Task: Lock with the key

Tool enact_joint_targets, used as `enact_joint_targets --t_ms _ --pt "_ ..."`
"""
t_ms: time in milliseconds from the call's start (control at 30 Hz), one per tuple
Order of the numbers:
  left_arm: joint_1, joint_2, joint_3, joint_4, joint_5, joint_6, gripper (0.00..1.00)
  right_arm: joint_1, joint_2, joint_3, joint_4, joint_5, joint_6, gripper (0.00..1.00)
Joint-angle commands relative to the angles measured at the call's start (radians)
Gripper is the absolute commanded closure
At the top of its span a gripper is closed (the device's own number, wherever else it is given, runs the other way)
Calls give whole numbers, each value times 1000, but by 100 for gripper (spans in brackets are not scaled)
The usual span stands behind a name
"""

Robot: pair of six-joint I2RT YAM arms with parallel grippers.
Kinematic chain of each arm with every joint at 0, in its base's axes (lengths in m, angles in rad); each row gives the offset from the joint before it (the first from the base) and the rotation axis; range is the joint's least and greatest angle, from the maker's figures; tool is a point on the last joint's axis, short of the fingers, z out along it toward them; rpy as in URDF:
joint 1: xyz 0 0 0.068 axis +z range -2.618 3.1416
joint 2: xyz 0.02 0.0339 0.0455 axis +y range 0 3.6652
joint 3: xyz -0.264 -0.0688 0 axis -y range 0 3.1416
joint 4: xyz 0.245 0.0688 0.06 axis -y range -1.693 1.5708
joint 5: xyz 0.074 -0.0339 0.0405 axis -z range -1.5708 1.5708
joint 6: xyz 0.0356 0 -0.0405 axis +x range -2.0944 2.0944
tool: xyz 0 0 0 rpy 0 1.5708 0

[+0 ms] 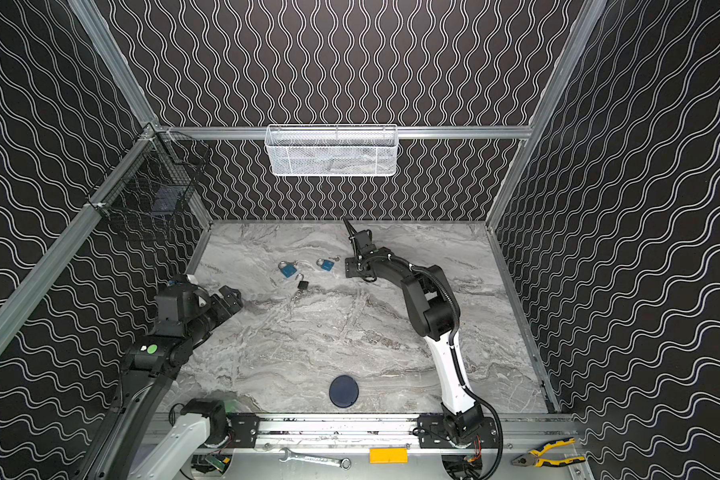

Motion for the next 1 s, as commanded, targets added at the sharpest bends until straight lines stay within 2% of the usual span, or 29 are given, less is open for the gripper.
enact_joint_targets --t_ms 0,200,433,700,967 --pt "2 -1 -5 20 17 27 2 -1 35 8 -146 9 -21 27" --pt "2 2 -18 32 55 23 2 -2 77 73 -186 26 -49 36" --pt "2 39 -3 25 94 45 2 -2 40 14 -180 -8 -44 39" --pt "2 58 7 26 101 61 1 0 67 18 -200 -12 -66 44" --pt "2 87 16 9 127 72 2 0 58 -9 -207 -2 -90 55"
